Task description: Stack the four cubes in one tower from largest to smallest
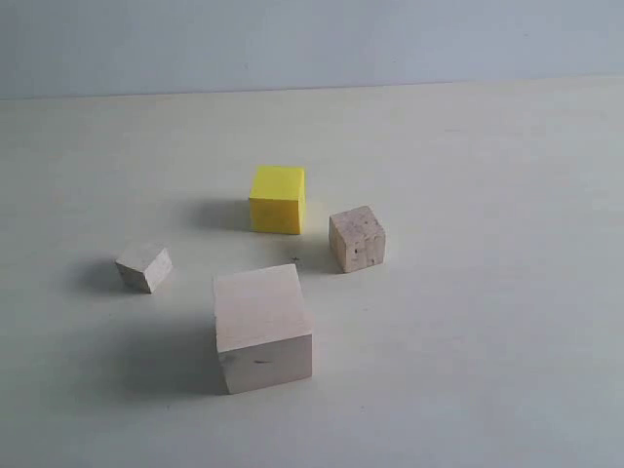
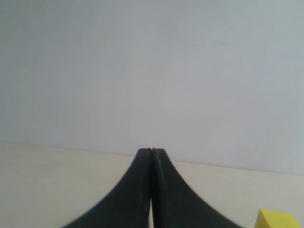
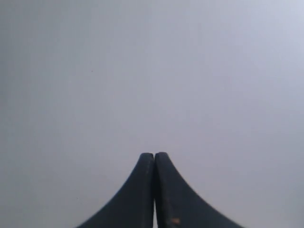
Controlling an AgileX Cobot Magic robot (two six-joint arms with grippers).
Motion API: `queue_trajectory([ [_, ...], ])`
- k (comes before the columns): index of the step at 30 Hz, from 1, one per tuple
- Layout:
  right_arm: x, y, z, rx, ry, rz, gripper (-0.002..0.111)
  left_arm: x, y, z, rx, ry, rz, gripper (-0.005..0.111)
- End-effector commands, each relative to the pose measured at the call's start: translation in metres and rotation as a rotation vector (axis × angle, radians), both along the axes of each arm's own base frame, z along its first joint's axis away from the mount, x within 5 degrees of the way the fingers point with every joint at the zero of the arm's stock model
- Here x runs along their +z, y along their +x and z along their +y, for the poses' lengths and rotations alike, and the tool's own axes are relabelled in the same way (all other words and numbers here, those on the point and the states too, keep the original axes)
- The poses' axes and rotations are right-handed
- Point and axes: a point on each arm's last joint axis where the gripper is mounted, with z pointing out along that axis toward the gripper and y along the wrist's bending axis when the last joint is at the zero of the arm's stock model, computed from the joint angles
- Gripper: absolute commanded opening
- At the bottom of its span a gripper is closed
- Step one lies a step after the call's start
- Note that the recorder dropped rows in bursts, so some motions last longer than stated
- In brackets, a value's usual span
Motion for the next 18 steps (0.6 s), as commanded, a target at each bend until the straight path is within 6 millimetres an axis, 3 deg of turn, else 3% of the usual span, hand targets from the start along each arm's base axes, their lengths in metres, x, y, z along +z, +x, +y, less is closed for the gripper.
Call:
queue_trajectory([
  [1,0.025,-0.007,0.0,0.035,0.071,-0.061,0.0,0.031,-0.006,0.0,-0.012,-0.034,-0.079,0.0],
  [9,0.072,-0.001,0.0,0.046,0.098,0.001,0.0,0.094,0.004,-0.002,-0.013,0.037,-0.001,0.0],
  [14,0.093,0.015,0.002,0.104,0.17,0.058,0.0,0.124,0.026,-0.007,-0.07,0.024,0.053,0.0],
  [18,0.112,0.031,0.012,0.177,0.081,0.095,0.0,0.134,0.051,-0.022,-0.187,0.085,0.172,0.0],
])
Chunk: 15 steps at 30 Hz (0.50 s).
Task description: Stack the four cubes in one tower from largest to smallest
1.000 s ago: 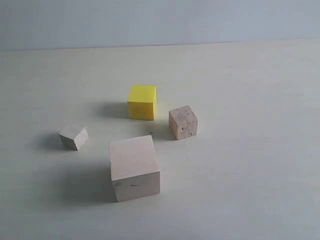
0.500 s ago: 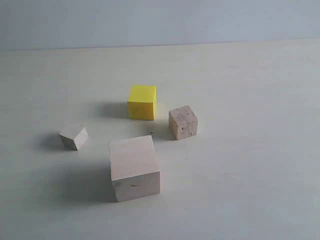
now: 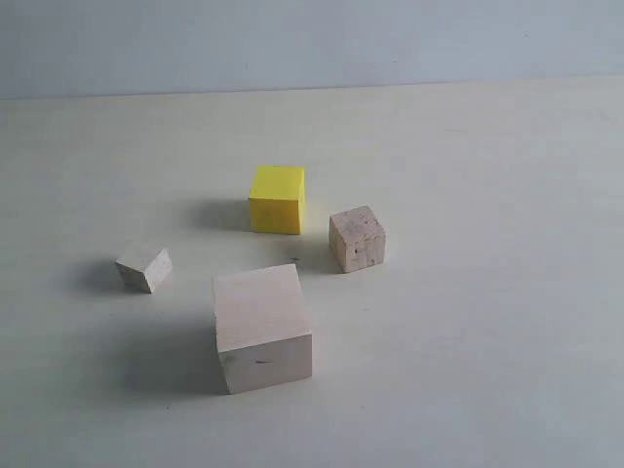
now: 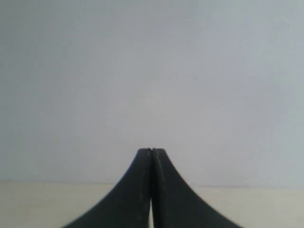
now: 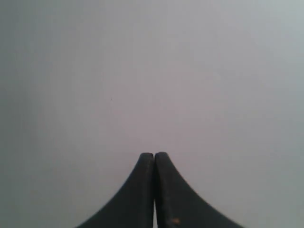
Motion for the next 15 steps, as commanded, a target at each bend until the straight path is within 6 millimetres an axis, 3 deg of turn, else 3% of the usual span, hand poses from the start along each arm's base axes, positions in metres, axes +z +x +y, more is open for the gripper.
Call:
queue_trajectory([
  [1,0.021,0.017,0.011,0.09,-0.086,0.036,0.0,0.009,0.028,-0.02,-0.144,0.072,0.137,0.0],
  [5,0.035,0.037,0.029,0.219,-0.13,0.155,0.0,0.011,0.051,-0.048,-0.296,0.11,0.238,0.0],
  [7,0.032,0.05,0.039,0.271,-0.167,0.293,0.0,0.007,0.061,-0.066,-0.376,0.153,0.313,0.0],
  [10,0.016,0.067,0.059,0.351,-0.222,0.543,0.0,-0.011,0.068,-0.097,-0.521,0.284,0.467,0.0],
  [15,-0.031,0.079,0.087,0.472,-0.206,1.007,0.0,-0.048,0.069,-0.133,-0.675,0.392,0.734,0.0],
])
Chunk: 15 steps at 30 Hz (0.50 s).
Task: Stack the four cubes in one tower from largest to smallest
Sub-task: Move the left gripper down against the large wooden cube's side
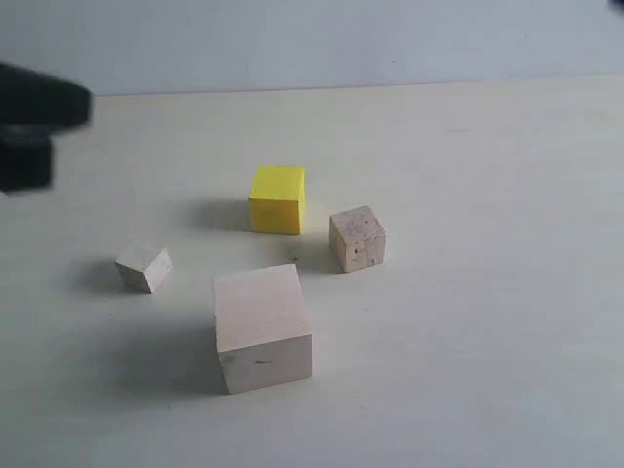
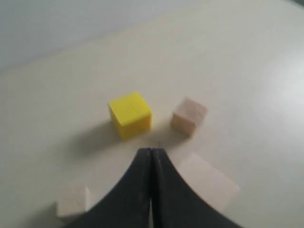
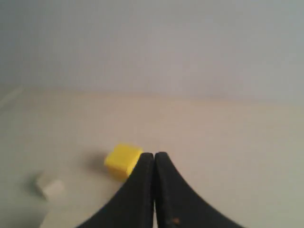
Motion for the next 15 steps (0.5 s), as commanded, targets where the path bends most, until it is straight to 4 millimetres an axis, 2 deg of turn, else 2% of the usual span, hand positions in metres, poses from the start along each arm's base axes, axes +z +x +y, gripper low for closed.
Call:
queue_trajectory([
  [1,-0.04,0.006,0.022,0.05,-0.028,0.423,0.0,-0.028,-0.001,-0.027,-0.106,0.103,0.198,0.0],
  [3,-0.05,0.009,0.028,0.052,-0.021,0.518,0.0,-0.035,0.001,-0.033,-0.107,0.097,0.24,0.0],
  [7,-0.058,0.016,0.032,0.046,-0.036,0.558,0.0,-0.04,0.006,-0.04,-0.09,0.047,0.277,0.0],
  [15,-0.052,0.024,0.035,0.036,0.018,0.47,0.0,-0.047,0.012,-0.048,-0.065,0.002,0.311,0.0],
])
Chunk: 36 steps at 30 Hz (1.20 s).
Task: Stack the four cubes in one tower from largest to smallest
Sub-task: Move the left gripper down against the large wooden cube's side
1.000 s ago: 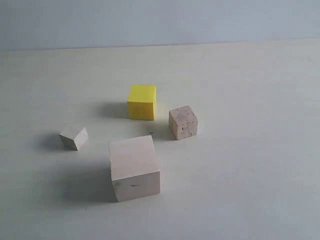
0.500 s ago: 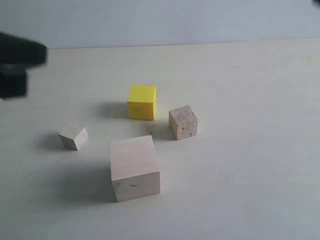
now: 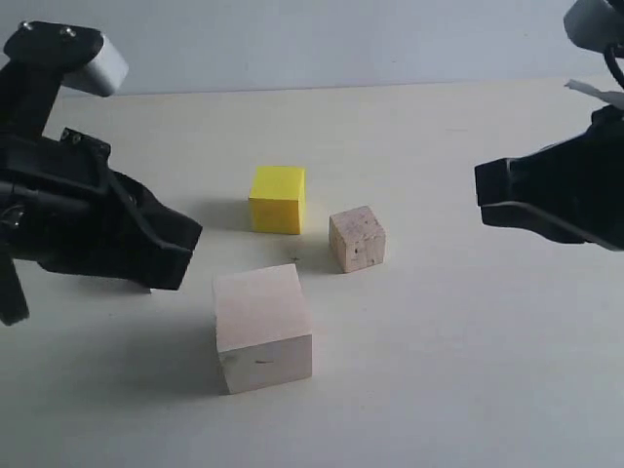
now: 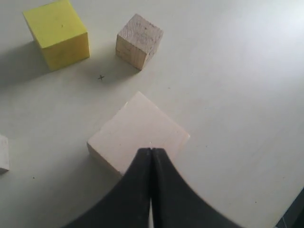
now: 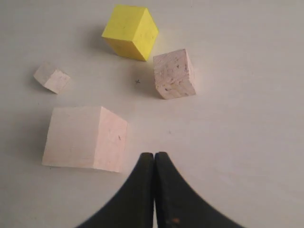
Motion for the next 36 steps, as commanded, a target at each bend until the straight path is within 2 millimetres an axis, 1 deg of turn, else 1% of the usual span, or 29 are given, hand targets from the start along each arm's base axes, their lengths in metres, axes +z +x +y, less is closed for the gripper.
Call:
queue_trajectory([
  [1,0.007,0.007,0.003,-0.014,0.049,-0.083,0.0,-0.002,0.005,-0.007,0.015,-0.029,0.0,0.0],
  [4,0.008,0.008,0.004,-0.016,0.054,-0.092,0.0,-0.007,0.004,-0.011,0.021,-0.042,0.067,0.0],
  [7,0.005,0.006,0.003,-0.01,0.04,-0.066,0.0,-0.017,-0.003,-0.018,-0.033,-0.005,0.146,0.0],
  [11,0.003,0.004,0.003,0.023,0.001,-0.058,0.0,-0.036,-0.015,-0.029,-0.115,0.088,0.263,0.0],
  [14,0.001,0.003,0.002,0.053,-0.031,-0.045,0.0,-0.051,-0.019,-0.041,-0.133,0.116,0.337,0.0],
  [18,-0.004,-0.003,0.0,0.117,-0.098,0.004,0.0,-0.073,-0.019,-0.052,-0.138,0.162,0.414,0.0],
  [21,-0.008,-0.008,-0.002,0.167,-0.147,0.043,0.0,-0.089,-0.016,-0.056,-0.13,0.204,0.459,0.0],
  [23,-0.009,-0.01,-0.003,0.176,-0.161,0.073,0.0,-0.099,-0.014,-0.058,-0.122,0.225,0.476,0.0],
  [28,-0.012,-0.015,-0.004,0.232,-0.207,0.106,0.0,-0.117,-0.008,-0.064,-0.094,0.24,0.474,0.0],
  [32,-0.013,-0.016,-0.005,0.256,-0.225,0.117,0.0,-0.123,-0.001,-0.067,-0.066,0.224,0.435,0.0],
  [36,-0.013,-0.017,-0.005,0.265,-0.231,0.117,0.0,-0.125,0.004,-0.07,-0.043,0.204,0.401,0.0],
])
